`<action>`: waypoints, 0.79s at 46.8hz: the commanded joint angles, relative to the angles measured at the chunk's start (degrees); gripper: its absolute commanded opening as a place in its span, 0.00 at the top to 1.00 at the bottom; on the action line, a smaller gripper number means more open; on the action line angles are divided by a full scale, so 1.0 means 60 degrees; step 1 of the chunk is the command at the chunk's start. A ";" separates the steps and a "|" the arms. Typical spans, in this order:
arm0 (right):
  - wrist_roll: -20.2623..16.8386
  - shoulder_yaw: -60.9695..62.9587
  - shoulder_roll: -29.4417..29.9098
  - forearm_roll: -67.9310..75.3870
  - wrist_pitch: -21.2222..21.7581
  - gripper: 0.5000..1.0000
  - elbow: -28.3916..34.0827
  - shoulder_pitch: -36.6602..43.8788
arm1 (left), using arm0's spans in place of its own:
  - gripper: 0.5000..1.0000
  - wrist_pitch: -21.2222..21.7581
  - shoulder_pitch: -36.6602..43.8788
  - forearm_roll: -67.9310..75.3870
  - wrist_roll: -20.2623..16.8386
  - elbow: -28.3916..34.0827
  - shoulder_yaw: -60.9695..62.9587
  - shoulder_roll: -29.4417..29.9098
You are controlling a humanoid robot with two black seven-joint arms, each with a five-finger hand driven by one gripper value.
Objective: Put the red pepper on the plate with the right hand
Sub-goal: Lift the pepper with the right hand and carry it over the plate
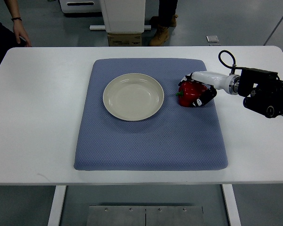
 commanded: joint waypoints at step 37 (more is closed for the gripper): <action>0.0239 0.1891 0.1500 0.1277 0.1185 1.00 0.0233 0.0657 | 0.00 0.0000 -0.0001 0.0000 0.0013 0.0000 0.0000 0.0000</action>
